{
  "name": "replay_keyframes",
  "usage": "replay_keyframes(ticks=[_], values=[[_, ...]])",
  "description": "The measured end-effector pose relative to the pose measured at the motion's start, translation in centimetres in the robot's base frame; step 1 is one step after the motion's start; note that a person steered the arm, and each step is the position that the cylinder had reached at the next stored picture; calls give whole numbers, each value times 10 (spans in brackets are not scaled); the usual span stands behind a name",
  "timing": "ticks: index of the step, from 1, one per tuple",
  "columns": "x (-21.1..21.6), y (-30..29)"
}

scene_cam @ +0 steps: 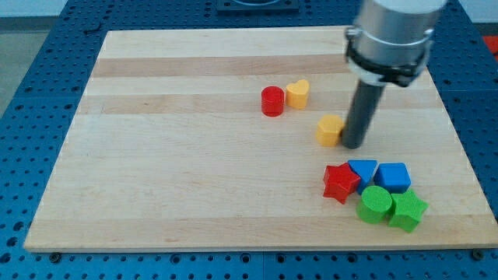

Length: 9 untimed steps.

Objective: Move the yellow hexagon to the center

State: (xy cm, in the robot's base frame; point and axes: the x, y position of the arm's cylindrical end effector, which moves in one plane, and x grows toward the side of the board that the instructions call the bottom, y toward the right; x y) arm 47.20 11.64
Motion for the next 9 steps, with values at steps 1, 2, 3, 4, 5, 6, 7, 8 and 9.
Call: replay_keyframes(ticks=[1, 2, 3, 4, 5, 6, 7, 8, 9], values=[[0, -47], [-2, -72], [-5, -56], [-4, -1], [-4, 32], [-26, 30], [-35, 16], [-33, -4], [-32, -38]])
